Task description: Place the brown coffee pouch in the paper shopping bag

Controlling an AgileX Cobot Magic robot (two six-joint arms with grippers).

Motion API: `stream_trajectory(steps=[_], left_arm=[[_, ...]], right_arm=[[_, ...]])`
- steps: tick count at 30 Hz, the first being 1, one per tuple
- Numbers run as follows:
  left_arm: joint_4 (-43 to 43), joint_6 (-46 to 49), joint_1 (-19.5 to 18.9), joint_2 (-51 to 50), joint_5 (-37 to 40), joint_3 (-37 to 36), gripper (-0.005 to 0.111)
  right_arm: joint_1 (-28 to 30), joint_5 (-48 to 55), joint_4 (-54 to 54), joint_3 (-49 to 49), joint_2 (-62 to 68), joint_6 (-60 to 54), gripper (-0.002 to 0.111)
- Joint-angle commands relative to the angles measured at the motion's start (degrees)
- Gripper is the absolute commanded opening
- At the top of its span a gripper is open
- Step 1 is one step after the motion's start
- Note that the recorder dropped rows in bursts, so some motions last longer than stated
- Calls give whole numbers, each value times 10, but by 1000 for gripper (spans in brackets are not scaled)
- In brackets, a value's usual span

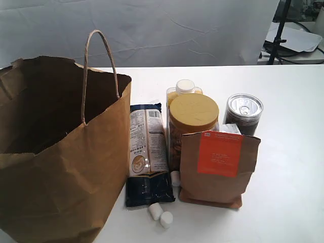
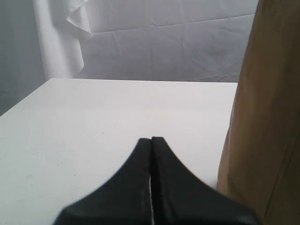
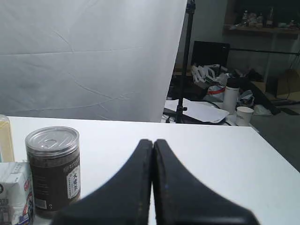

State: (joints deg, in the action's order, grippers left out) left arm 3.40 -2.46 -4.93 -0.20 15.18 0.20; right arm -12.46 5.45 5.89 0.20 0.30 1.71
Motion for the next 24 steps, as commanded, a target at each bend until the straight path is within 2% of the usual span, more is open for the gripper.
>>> stream_trajectory(steps=[1,5,6,7,9,12,15,20,24], left_arm=[[3,-1,-2,2,-3,-2,0],[3,-1,-2,2,-3,-2,0],[3,-1,-2,2,-3,-2,0],[3,-1,-2,2,-3,-2,0],[3,-1,-2,2,-3,-2,0],[3,-1,-2,2,-3,-2,0],[3,-1,-2,2,-3,-2,0],[3,-1,-2,2,-3,-2,0],[3,-1,-2,2,-3,-2,0]], right_arm=[[-1,-5,6,-2,-3,1,0],[-1,-6,-2,-2,-3,5,0],[-1,-12,-25,-2,-3,15,0],[-1,-45,-97,-2,-3,30,0],[-3,-116,-144,-2,-3,46,0],[-24,-142,-120,81,5,81,0],[-70,-133,-97,196,98,82,0],[-160,17,-88,343,261,73,0],[-251,263,-109,489,416,-64,0]])
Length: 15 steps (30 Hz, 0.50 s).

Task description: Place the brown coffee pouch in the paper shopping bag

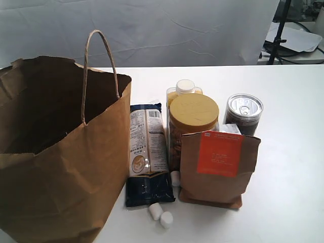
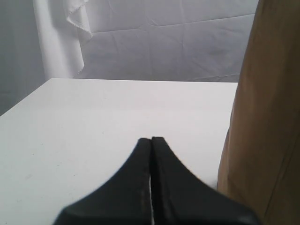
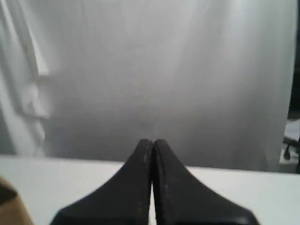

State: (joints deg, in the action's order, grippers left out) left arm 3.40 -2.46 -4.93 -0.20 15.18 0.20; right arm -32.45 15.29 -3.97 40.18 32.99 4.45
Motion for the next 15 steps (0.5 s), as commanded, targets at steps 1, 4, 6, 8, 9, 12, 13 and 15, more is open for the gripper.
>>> stream_trajectory(steps=[1,4,6,8,9,12,13,15], left_arm=[[3,-1,-2,2,-3,-2,0],[3,-1,-2,2,-3,-2,0],[3,-1,-2,2,-3,-2,0],[3,-1,-2,2,-3,-2,0],[3,-1,-2,2,-3,-2,0],[3,-1,-2,2,-3,-2,0],[3,-1,-2,2,-3,-2,0],[3,-1,-2,2,-3,-2,0]], right_arm=[[-74,244,-31,147,147,-157,0],[-104,396,-43,248,262,-222,0],[-104,485,-46,307,341,-261,6],[-104,535,-46,342,392,-293,18],[-104,547,-46,368,440,-321,35],[-104,547,-46,395,507,-347,66],[-104,547,-43,396,522,-360,71],[-104,547,-33,396,548,-363,75]])
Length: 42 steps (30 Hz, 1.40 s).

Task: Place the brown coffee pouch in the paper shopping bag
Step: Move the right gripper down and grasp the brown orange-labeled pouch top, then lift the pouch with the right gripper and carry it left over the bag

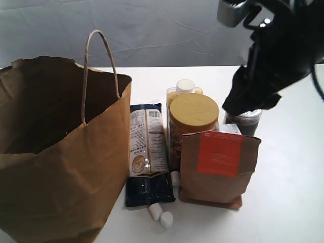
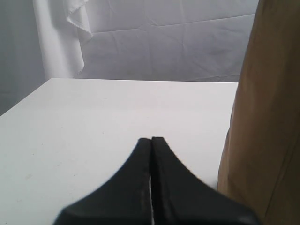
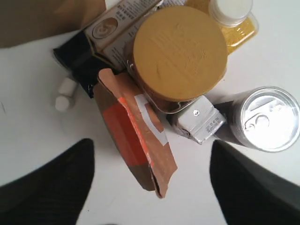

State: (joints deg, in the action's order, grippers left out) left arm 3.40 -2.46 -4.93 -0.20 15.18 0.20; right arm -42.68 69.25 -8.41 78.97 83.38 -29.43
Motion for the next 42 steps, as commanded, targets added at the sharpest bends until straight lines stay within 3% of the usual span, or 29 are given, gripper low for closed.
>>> stream_trajectory(steps=[1,16,18,24,25,42], left_arm=[[3,-1,-2,2,-3,-2,0],[3,-1,-2,2,-3,-2,0],[3,-1,-2,2,-3,-2,0],[3,-1,-2,2,-3,-2,0],[3,-1,-2,2,-3,-2,0],[3,-1,-2,2,-3,-2,0]], right_arm=[[-2,7,19,9,59,-24,75],[-2,7,-1,9,212,-12,72],[-2,7,-1,9,223,8,62],[-2,7,-1,9,225,35,3],[-2,7,-1,9,223,37,0],[-2,7,-38,9,17,72,0]])
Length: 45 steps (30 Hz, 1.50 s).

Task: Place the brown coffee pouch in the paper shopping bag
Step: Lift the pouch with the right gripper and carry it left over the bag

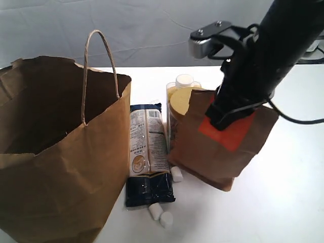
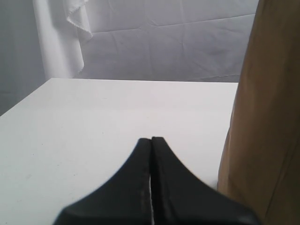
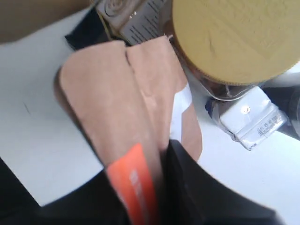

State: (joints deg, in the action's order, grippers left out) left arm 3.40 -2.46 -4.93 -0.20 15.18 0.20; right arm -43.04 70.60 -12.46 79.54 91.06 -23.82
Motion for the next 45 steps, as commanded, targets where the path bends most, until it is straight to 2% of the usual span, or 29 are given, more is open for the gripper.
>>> stream_trajectory(steps=[1,5,11,19,24,30,34,41,42,45], left_arm=[[3,-1,-2,2,-3,-2,0],[3,-1,-2,2,-3,-2,0],[3,-1,-2,2,-3,-2,0],[3,-1,-2,2,-3,-2,0],[3,-1,-2,2,-3,-2,0],[3,-1,-2,2,-3,-2,0],[3,-1,-2,2,-3,-2,0],[3,-1,-2,2,-3,-2,0],[3,-1,-2,2,-3,-2,0],[3,-1,-2,2,-3,-2,0]], right_arm=[[2,-6,6,3,-76,19,0],[2,-7,-5,3,-145,26,0],[2,-132,-69,3,-237,31,0],[2,-254,-357,3,-281,-128,0],[2,-274,-534,3,-244,-257,0],[2,-288,-669,3,-171,-355,0],[2,-288,-697,15,-116,-388,0],[-18,-245,-683,110,-22,-373,0],[-26,-241,-668,121,-13,-365,0],[-63,-223,-510,162,18,-241,0]])
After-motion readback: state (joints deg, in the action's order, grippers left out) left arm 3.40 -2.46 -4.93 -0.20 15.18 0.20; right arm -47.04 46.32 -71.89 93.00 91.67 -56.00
